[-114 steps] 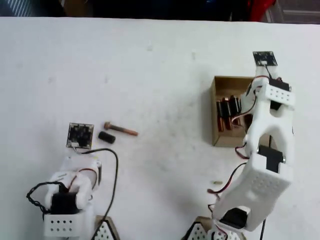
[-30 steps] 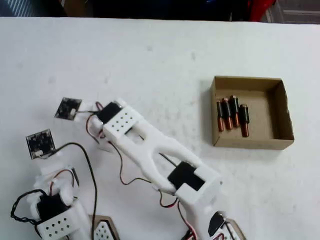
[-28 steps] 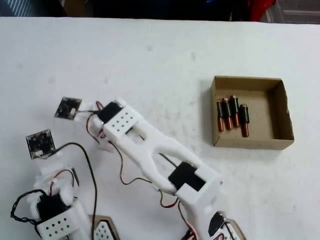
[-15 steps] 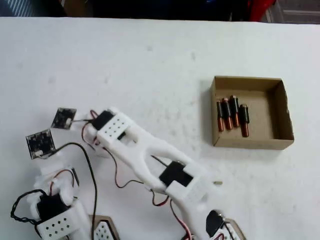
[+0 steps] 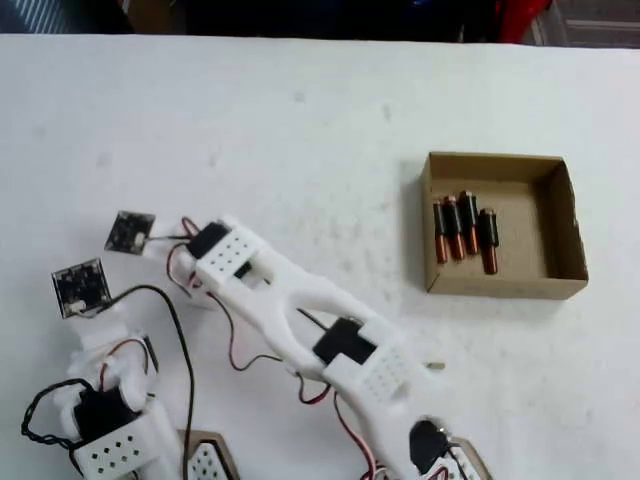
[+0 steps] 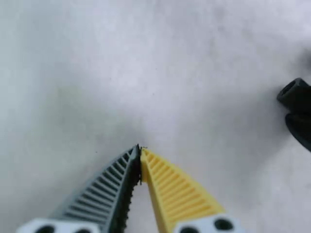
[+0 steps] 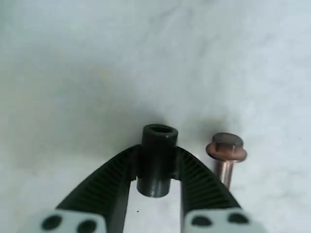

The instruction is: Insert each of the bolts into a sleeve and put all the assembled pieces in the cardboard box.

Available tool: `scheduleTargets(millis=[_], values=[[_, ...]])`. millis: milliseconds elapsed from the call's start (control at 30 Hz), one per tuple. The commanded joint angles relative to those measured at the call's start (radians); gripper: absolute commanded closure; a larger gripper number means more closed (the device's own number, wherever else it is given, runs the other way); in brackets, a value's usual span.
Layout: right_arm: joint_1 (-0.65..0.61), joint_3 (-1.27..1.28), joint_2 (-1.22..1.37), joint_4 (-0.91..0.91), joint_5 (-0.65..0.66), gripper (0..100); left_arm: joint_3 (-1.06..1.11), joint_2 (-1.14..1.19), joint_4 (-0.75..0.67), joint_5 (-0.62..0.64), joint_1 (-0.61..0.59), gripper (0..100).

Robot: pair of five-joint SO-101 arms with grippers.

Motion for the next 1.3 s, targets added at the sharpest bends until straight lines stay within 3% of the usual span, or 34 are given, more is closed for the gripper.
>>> scheduleTargets(millis=[0, 167, 733, 967, 1267], values=[[-0.008, -0.072, -0.001, 0.113, 0.006, 98.1, -0.002, -0.002, 0.006, -0.009, -0.007, 98], [0.007, -0.203, -0.001, 0.302, 0.005, 98.1, -0.002, -0.002, 0.006, -0.009, -0.007, 98], [0.248, -0.701, -0.018, 0.694, -0.095, 98.1, -0.002, -0.002, 0.006, -0.009, -0.007, 98], [0.404, -0.663, -0.213, 0.694, -0.1, 98.1, -0.002, -0.002, 0.006, -0.009, -0.007, 98], [0.473, -0.316, -0.57, 0.694, -0.098, 98.1, -0.002, -0.002, 0.006, -0.009, -0.007, 98]])
